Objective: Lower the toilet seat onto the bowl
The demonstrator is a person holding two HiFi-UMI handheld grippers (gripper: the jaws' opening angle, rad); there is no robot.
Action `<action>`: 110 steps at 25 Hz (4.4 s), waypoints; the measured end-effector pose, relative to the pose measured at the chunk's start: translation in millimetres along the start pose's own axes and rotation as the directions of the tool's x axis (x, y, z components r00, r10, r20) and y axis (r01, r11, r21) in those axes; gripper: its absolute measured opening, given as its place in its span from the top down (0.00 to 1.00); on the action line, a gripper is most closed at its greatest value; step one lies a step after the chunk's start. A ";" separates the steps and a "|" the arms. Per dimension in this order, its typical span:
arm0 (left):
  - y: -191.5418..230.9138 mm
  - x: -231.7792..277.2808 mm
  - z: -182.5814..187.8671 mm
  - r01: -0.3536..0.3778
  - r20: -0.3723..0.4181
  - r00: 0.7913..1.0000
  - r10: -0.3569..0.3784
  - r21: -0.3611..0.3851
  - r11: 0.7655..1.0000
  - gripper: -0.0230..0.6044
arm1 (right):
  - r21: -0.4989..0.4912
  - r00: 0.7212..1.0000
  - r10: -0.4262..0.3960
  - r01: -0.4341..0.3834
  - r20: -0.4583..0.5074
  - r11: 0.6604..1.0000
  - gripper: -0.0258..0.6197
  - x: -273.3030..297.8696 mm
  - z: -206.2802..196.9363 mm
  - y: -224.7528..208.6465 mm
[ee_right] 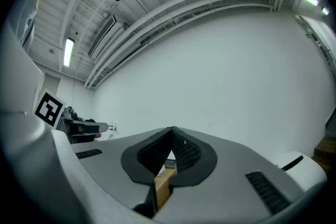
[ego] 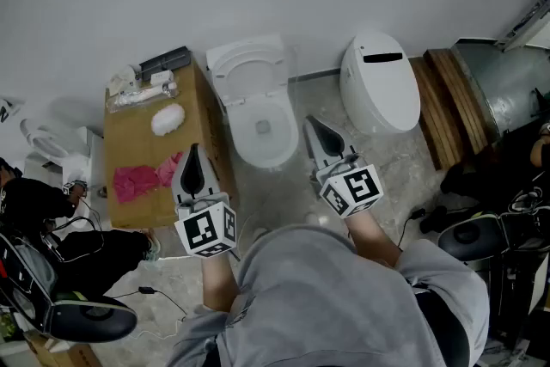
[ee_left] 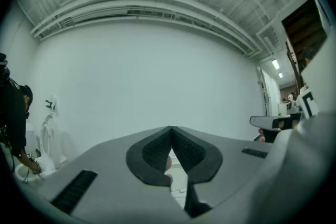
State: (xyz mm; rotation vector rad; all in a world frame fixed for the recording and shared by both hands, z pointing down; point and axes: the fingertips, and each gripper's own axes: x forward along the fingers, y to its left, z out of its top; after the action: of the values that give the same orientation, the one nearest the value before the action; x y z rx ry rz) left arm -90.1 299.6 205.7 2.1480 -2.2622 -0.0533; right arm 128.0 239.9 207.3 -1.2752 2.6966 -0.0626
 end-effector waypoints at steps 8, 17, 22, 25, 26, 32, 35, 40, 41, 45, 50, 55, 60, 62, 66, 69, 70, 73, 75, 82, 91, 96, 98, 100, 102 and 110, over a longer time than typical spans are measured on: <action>-10.2 -4.5 0.1 0.006 -0.006 1.000 -0.006 0.007 1.000 0.96 | 0.003 1.000 -0.002 0.002 -0.007 1.000 0.96 -8.4 2.0 -2.4; -25.9 -7.7 0.6 0.005 -0.007 1.000 -0.005 0.013 1.000 0.96 | 0.003 1.000 0.003 -0.003 0.000 1.000 0.96 -19.7 5.4 -11.2; -38.7 -10.9 1.1 -0.006 -0.008 1.000 0.006 0.013 1.000 0.96 | 0.005 1.000 0.008 -0.008 -0.002 1.000 0.96 -29.6 8.0 -21.7; -47.2 -14.4 0.5 -0.019 -0.009 1.000 0.019 0.012 1.000 0.96 | 0.006 1.000 0.014 -0.014 -0.007 1.000 0.96 -37.4 8.2 -28.1; -50.7 -15.3 -0.2 -0.023 -0.009 1.000 0.023 0.011 1.000 0.96 | 0.004 1.000 0.015 -0.015 -0.011 1.000 0.96 -40.6 7.9 -30.7; -74.9 -17.9 -7.4 -0.050 -0.018 0.999 0.050 0.013 0.999 0.96 | -0.001 0.999 0.029 -0.029 -0.029 1.000 0.96 -60.9 2.4 -51.7; -90.4 -17.2 -8.7 -0.054 -0.021 0.998 0.054 0.020 0.998 0.96 | -0.004 0.999 0.030 -0.030 -0.038 1.000 0.96 -70.3 1.5 -65.9; -113.1 -12.0 -9.9 -0.041 -0.023 0.999 0.041 0.027 0.999 0.96 | -0.001 0.999 0.010 -0.011 -0.048 1.000 0.96 -79.3 0.4 -91.0; -115.1 -10.2 -9.9 -0.040 -0.024 0.999 0.040 0.028 0.999 0.96 | -0.001 0.999 0.009 -0.009 -0.048 1.000 0.96 -78.9 0.7 -94.1; -119.4 -1.7 -9.2 -0.037 -0.032 0.999 0.038 0.033 0.999 0.96 | 0.003 0.999 0.004 -0.004 -0.051 1.000 0.96 -74.1 2.1 -103.3; -110.3 13.4 -12.3 -0.039 -0.037 0.998 0.041 0.031 0.999 0.96 | 0.003 0.998 -0.002 0.002 -0.064 1.000 0.96 -58.0 -4.7 -107.8; -95.1 34.9 -16.7 -0.022 -0.039 0.999 0.023 0.021 1.000 0.96 | -0.012 0.997 -0.020 0.020 -0.071 1.000 0.96 -37.0 -8.5 -107.2; -73.8 61.5 -16.9 0.011 -0.035 0.999 -0.011 0.014 1.000 0.96 | -0.032 0.996 -0.050 0.048 -0.069 0.998 0.96 -7.5 -9.2 -104.4; -59.7 73.3 -17.0 0.021 -0.032 0.999 -0.020 0.015 1.000 0.96 | -0.035 0.996 -0.064 0.062 -0.061 0.997 0.96 8.0 -9.5 -101.4; -30.0 94.7 -18.1 0.031 -0.030 0.999 -0.031 0.013 0.999 0.96 | -0.038 0.994 -0.084 0.082 -0.064 0.996 0.96 36.7 -14.2 -92.2; -8.7 108.1 -15.7 0.044 -0.029 0.999 -0.043 0.015 0.999 0.96 | -0.036 0.993 -0.096 0.094 -0.065 0.995 0.96 58.0 -16.6 -82.9; -1.0 112.0 -15.4 0.048 -0.029 0.998 -0.047 0.014 0.999 0.96 | -0.035 0.993 -0.099 0.097 -0.066 0.995 0.96 65.3 -17.7 -78.8; 22.5 121.2 -17.2 0.054 -0.036 0.998 -0.054 0.010 0.998 0.96 | -0.032 0.992 -0.106 0.104 -0.072 0.994 0.96 86.1 -22.1 -66.3; 36.8 126.4 -18.9 0.057 -0.042 0.997 -0.057 0.006 0.998 0.96 | -0.029 0.991 -0.109 0.107 -0.075 0.994 0.96 98.9 -24.4 -58.7; 80.6 136.6 -25.0 0.064 -0.052 0.997 -0.064 -0.003 0.998 0.96 | -0.032 0.989 -0.123 0.121 -0.079 0.992 0.96 130.2 -34.0 -33.9; 100.7 143.8 -28.2 0.061 -0.051 0.997 -0.062 -0.025 0.998 0.96 | -0.042 0.988 -0.124 0.121 -0.089 0.992 0.96 151.1 -35.2 -24.2; 100.5 149.3 -30.9 0.055 -0.055 0.997 -0.057 -0.029 0.998 0.96 | -0.041 0.988 -0.122 0.119 -0.091 0.992 0.96 158.0 -37.9 -29.5; 99.2 153.3 -29.8 0.052 -0.053 0.997 -0.054 -0.025 0.998 0.96 | -0.040 0.989 -0.119 0.116 -0.088 0.992 0.96 163.1 -38.0 -34.0; 97.7 158.9 -29.4 0.047 -0.053 0.997 -0.048 -0.021 0.999 0.96 | -0.035 0.990 -0.113 0.110 -0.085 0.993 0.96 170.2 -39.9 -40.3; 96.2 166.4 -30.1 0.039 -0.055 0.998 -0.040 -0.016 0.999 0.96 | -0.028 0.991 -0.105 0.103 -0.084 0.994 0.96 178.5 -42.4 -47.6; 75.5 216.3 -28.6 0.000 -0.059 0.998 -0.001 -0.006 1.000 0.96 | -0.045 0.993 -0.058 0.053 -0.107 0.998 0.96 219.2 -51.7 -94.4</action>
State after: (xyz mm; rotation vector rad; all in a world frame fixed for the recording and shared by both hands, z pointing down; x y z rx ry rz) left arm -175.6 87.2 235.6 2.1178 -2.2265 0.0034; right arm 55.0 9.3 241.0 -1.3978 2.7667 -0.0851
